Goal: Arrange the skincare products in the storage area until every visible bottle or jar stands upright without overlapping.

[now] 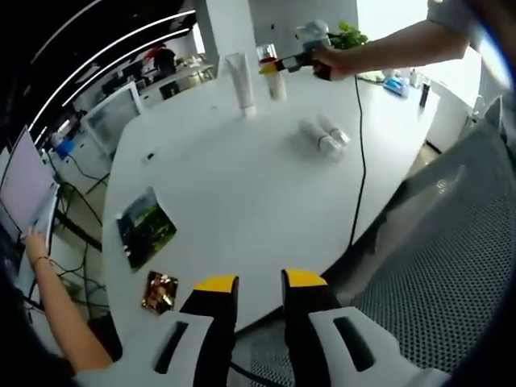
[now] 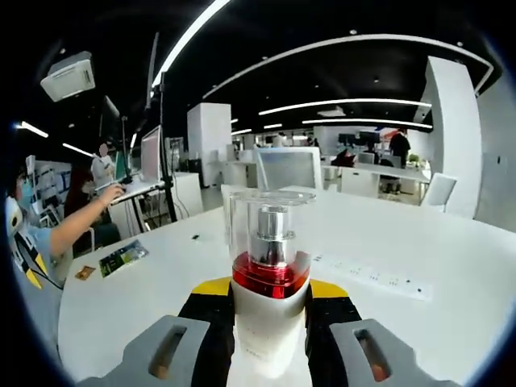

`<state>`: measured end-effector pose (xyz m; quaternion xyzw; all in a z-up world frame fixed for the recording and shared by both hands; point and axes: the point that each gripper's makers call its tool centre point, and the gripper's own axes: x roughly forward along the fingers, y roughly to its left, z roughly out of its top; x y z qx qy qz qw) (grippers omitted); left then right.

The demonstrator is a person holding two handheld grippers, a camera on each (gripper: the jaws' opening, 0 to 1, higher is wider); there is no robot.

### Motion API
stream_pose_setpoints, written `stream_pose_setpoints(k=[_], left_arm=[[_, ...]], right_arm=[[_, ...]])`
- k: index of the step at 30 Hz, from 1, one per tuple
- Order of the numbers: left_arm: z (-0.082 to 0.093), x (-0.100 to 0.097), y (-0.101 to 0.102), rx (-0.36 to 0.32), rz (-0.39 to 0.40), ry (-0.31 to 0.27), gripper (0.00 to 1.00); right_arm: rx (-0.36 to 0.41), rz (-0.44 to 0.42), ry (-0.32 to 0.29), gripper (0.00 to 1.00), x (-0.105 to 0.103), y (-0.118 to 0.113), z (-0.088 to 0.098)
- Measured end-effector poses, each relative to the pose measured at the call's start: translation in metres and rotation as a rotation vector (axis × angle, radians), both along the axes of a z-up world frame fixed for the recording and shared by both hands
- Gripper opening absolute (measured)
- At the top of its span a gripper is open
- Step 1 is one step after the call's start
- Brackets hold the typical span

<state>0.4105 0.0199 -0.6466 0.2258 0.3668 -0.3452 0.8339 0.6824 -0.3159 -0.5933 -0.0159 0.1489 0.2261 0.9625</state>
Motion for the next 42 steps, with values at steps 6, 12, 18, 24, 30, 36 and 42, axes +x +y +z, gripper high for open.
stream_pose_setpoints(k=[6,12,18,24,30,36,42], left_arm=[[-0.002,-0.001,0.001,0.011,-0.003,0.009,0.18],[-0.003,-0.001,0.002,0.016,-0.003,0.013,0.17],[-0.004,-0.002,0.002,0.019,-0.002,0.016,0.17],[-0.003,-0.002,0.002,0.019,-0.001,0.017,0.16],[-0.003,-0.002,0.002,0.021,-0.002,0.017,0.16],[-0.004,-0.003,0.002,0.027,-0.009,0.023,0.16],[-0.005,-0.004,0.002,0.031,-0.013,0.028,0.16]], right_arm=[[-0.02,0.015,-0.02,0.27,0.008,-0.002,-0.008],[-0.009,-0.003,-0.016,0.27,0.014,-0.006,-0.015],[-0.028,0.0,-0.028,0.27,0.016,-0.005,-0.015],[-0.046,0.007,-0.041,0.27,0.02,-0.001,-0.014],[-0.048,0.001,-0.048,0.27,0.025,-0.003,-0.015],[-0.045,-0.011,-0.051,0.27,0.028,-0.008,-0.019],[-0.033,-0.022,-0.066,0.27,0.029,-0.014,-0.021]])
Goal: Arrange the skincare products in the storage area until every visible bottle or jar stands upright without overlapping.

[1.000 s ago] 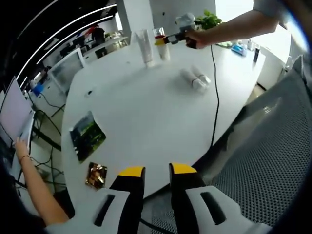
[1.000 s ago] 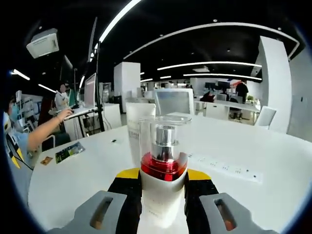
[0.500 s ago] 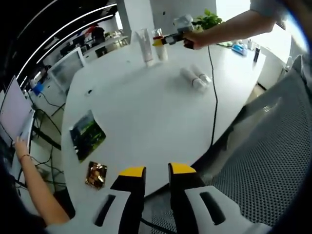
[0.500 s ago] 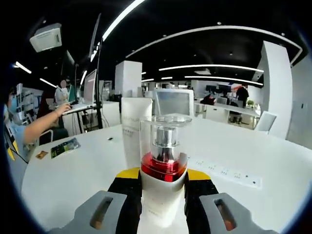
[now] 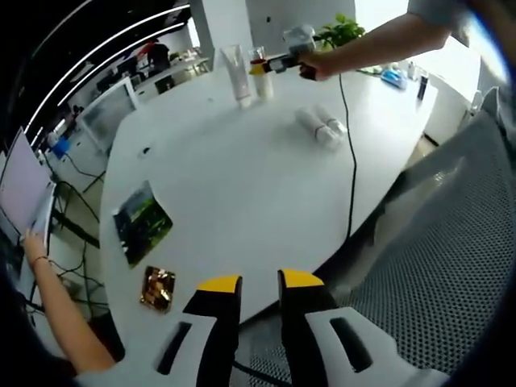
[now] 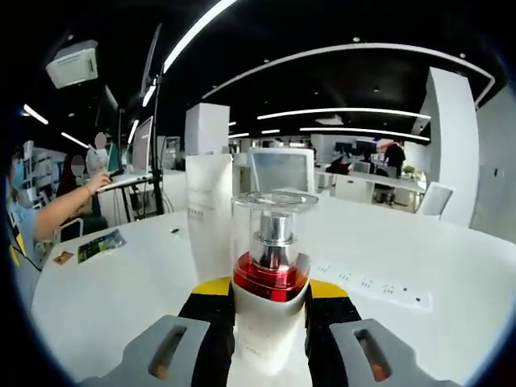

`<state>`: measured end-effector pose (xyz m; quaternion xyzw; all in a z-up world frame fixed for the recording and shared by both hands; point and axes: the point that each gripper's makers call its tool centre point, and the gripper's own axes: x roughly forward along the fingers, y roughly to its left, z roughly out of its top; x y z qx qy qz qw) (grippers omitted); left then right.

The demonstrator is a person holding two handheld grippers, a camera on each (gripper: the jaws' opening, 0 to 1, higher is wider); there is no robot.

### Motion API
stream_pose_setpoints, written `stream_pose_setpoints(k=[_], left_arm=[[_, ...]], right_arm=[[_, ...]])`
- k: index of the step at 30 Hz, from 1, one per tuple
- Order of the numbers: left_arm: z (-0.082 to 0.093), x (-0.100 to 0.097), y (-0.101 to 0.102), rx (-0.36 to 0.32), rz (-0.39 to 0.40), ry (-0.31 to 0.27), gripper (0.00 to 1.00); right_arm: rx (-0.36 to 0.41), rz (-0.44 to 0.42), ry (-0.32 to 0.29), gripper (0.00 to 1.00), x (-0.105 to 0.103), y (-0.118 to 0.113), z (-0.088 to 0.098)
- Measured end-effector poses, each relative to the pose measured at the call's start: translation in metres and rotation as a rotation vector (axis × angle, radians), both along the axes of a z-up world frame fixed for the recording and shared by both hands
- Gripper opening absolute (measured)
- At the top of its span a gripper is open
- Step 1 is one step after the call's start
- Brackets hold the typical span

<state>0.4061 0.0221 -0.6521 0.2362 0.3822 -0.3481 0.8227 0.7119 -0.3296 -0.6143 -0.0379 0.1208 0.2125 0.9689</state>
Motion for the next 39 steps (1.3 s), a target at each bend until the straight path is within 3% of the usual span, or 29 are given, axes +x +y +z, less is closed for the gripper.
stream_pose_setpoints(k=[10,16,22,27,31,34,39], left_arm=[[-0.001,0.0,0.001,0.005,-0.002,0.003,0.15],[-0.001,0.0,0.001,0.008,-0.003,0.001,0.14],[-0.001,0.0,0.001,0.012,-0.006,0.0,0.14],[-0.001,0.0,0.001,0.013,-0.01,-0.002,0.13],[0.0,0.0,0.001,0.015,-0.012,-0.004,0.12],[0.0,-0.001,0.001,0.015,-0.015,-0.005,0.12],[0.0,-0.001,0.001,0.017,-0.017,-0.002,0.11]], right_arm=[[0.004,0.003,-0.042,0.28,-0.002,0.003,0.002],[0.022,0.008,0.007,0.29,0.0,0.001,0.0],[0.075,-0.005,-0.009,0.38,-0.003,-0.013,0.009],[0.101,0.073,0.023,0.43,-0.013,-0.01,0.007],[0.046,0.171,0.083,0.53,-0.023,-0.005,0.001],[-0.026,0.222,0.103,0.54,-0.021,-0.013,-0.002],[-0.023,0.325,0.142,0.52,-0.009,-0.018,-0.002]])
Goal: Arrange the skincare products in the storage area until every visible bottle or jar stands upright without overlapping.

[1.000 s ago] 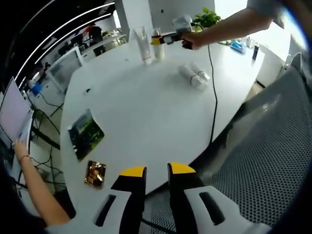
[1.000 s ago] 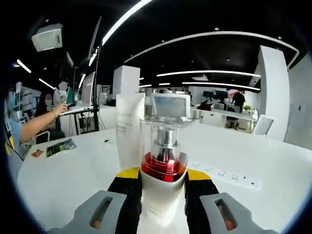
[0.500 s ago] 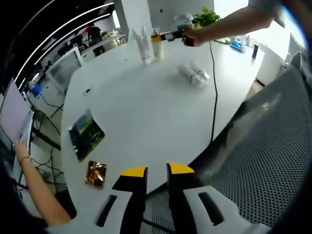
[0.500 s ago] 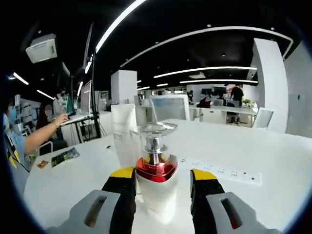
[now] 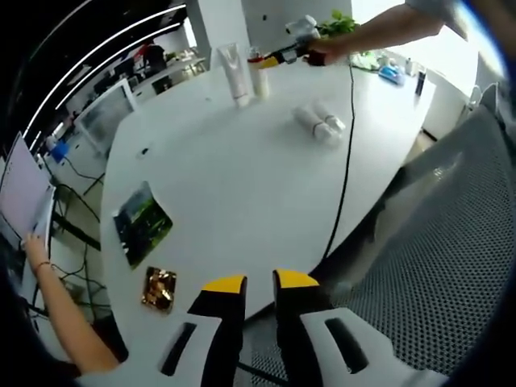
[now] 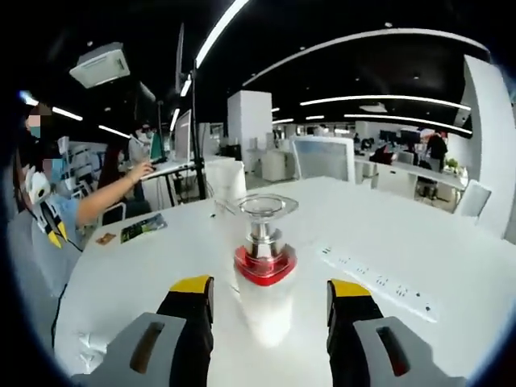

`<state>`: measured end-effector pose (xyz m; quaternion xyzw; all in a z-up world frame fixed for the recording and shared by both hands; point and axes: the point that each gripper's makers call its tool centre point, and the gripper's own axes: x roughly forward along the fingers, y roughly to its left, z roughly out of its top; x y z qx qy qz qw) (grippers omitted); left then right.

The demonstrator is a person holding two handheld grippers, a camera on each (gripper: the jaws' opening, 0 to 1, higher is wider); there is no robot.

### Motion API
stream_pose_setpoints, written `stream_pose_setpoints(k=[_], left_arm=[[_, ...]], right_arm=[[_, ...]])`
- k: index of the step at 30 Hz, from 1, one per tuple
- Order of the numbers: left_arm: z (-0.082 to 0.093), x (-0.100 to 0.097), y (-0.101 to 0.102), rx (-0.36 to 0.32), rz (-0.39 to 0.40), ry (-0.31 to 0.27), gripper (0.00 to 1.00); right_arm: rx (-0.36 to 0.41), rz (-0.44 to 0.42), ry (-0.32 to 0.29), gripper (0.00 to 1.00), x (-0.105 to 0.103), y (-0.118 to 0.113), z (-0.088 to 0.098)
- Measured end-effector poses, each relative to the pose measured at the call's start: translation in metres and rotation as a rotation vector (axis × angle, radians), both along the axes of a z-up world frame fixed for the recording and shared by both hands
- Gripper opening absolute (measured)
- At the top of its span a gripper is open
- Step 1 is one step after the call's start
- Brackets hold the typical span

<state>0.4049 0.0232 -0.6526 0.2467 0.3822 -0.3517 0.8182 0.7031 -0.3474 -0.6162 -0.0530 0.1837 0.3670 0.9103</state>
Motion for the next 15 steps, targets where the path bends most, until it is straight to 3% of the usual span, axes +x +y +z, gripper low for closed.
stream_pose_setpoints(k=[3,5,8,12,15], left_arm=[[0.0,0.0,0.0,0.001,0.0,0.002,0.11],[0.0,0.0,0.0,0.002,0.0,0.002,0.1],[0.0,0.0,0.0,0.003,-0.001,0.002,0.1],[-0.001,0.0,0.001,0.006,0.0,0.005,0.1],[-0.002,-0.001,0.001,0.009,-0.001,0.009,0.09]], right_arm=[[-0.091,0.097,0.031,0.5,0.003,0.002,-0.011],[-0.105,0.123,0.045,0.49,0.005,0.002,-0.014],[-0.116,0.148,0.061,0.39,0.009,0.001,-0.017],[-0.128,0.181,0.09,0.36,0.009,0.005,-0.026],[-0.137,0.193,0.099,0.25,0.006,0.006,-0.03]])
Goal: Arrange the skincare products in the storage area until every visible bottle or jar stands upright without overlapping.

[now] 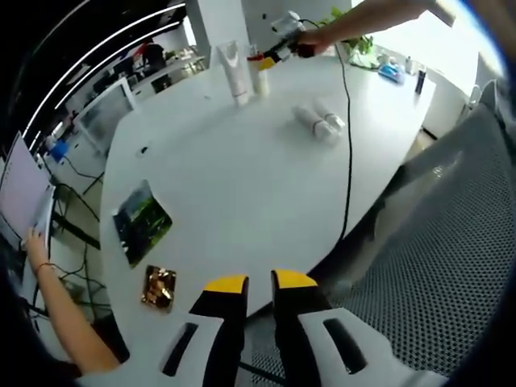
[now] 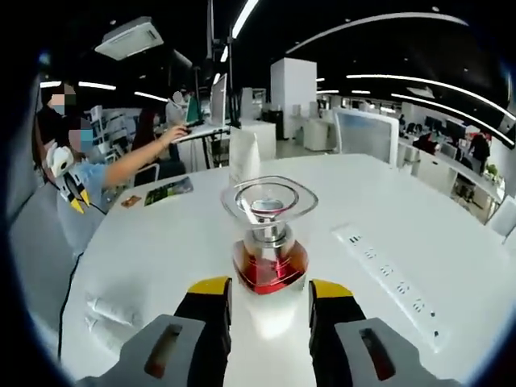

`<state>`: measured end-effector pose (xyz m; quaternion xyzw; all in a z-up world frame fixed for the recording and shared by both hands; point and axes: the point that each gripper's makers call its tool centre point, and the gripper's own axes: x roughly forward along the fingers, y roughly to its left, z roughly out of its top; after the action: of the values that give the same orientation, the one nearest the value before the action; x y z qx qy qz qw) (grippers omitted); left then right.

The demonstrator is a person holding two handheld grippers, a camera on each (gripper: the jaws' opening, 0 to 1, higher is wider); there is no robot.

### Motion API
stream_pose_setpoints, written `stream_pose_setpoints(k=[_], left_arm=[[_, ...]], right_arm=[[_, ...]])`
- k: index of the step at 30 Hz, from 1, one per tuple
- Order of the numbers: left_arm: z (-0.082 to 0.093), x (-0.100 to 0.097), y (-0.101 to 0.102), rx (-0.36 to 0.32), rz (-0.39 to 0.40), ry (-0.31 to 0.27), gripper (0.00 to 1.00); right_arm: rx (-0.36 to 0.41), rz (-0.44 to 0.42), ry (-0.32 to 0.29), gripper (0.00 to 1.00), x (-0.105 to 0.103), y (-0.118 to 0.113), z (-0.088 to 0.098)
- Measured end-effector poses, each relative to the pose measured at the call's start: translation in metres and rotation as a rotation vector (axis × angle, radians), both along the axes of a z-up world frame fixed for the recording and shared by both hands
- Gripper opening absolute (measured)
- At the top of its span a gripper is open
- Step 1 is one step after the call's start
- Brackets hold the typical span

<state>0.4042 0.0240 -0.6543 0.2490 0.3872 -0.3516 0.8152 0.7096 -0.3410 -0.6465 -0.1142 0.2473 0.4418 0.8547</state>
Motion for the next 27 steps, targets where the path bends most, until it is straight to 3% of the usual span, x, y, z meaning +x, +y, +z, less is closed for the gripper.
stream_pose_setpoints(k=[10,15,17,18,22,24,27], left_arm=[[-0.001,0.0,0.0,0.003,-0.001,0.005,0.09],[-0.001,-0.001,0.0,0.004,-0.002,0.006,0.08],[-0.001,-0.001,0.001,0.005,-0.002,0.006,0.08],[-0.001,-0.001,0.001,0.005,-0.002,0.006,0.08],[-0.001,-0.001,0.0,0.006,-0.003,0.007,0.08],[-0.002,-0.001,0.0,0.006,-0.002,0.007,0.08],[-0.002,-0.002,0.0,0.008,-0.005,0.01,0.08]], right_arm=[[0.001,-0.007,-0.018,0.19,-0.005,0.004,-0.002],[-0.017,0.009,0.019,0.16,-0.009,0.008,-0.011],[-0.024,0.005,0.044,0.11,-0.011,0.007,-0.013],[-0.005,0.0,0.052,0.12,-0.012,0.009,-0.011],[0.002,-0.03,0.047,0.38,-0.008,0.016,-0.009],[0.011,-0.029,0.038,0.36,-0.007,0.019,-0.006],[0.083,-0.058,0.031,0.37,0.0,0.029,0.009]])
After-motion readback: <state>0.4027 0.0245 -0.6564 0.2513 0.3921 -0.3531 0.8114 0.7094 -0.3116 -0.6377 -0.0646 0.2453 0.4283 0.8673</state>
